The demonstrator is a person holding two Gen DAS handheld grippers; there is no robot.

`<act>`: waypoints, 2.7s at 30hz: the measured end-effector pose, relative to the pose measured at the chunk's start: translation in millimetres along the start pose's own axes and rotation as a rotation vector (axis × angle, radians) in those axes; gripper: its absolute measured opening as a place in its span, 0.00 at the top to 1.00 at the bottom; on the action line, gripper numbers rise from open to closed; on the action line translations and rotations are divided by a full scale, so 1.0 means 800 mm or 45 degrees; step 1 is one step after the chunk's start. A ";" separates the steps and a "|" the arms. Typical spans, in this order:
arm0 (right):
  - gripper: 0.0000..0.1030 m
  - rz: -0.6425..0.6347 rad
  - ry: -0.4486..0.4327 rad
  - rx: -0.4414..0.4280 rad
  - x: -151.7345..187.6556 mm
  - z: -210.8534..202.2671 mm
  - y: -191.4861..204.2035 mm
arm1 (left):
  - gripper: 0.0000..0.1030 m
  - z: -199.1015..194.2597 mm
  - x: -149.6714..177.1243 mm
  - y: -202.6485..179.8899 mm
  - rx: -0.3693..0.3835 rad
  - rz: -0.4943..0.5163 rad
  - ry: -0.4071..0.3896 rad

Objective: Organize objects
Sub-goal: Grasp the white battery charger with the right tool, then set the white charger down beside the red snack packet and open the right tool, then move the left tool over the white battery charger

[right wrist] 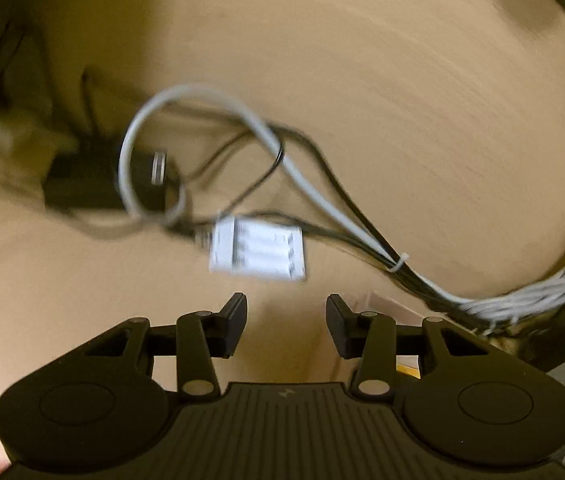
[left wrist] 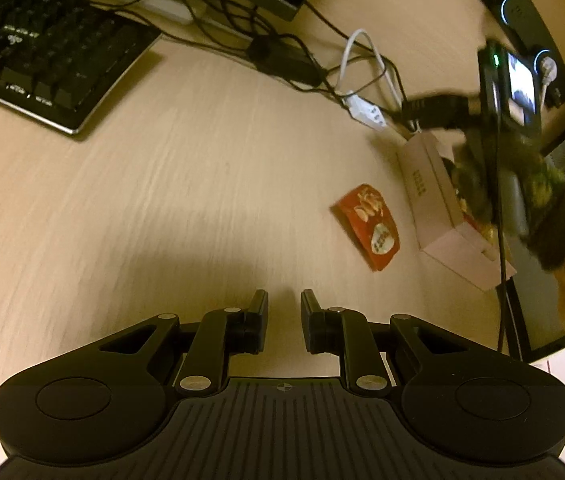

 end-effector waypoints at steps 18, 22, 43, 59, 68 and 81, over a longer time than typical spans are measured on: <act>0.82 -0.152 0.083 0.079 0.010 0.066 0.080 | 0.82 -0.032 -0.013 0.042 -0.111 -0.062 -0.056; 0.82 -0.120 0.053 -0.060 0.038 0.026 0.089 | 0.82 -0.017 -0.010 0.023 -0.071 -0.030 -0.024; 0.43 0.144 -0.058 -0.622 0.132 -0.167 0.068 | 0.81 -0.019 0.019 -0.038 -0.072 0.126 0.003; 0.02 0.044 -0.098 -0.489 0.204 -0.216 0.045 | 0.81 0.036 -0.026 -0.080 -0.107 0.171 -0.007; 0.00 -0.019 -0.089 -0.520 0.197 -0.190 0.057 | 0.81 0.038 -0.037 -0.080 -0.164 0.239 -0.015; 0.22 0.040 -0.039 -0.570 0.187 -0.168 0.051 | 0.81 0.031 -0.025 -0.051 -0.244 0.198 0.010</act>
Point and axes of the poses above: each gripper's, at about its wrist camera, not at the fingertips, and z roughly the way its jaws point, y to its left, x to its underside, the point moved 3 cm from there along z, roughly the way its jaws point, and after that the axes turned 11 degrees about -y, right-handed, at the moved point
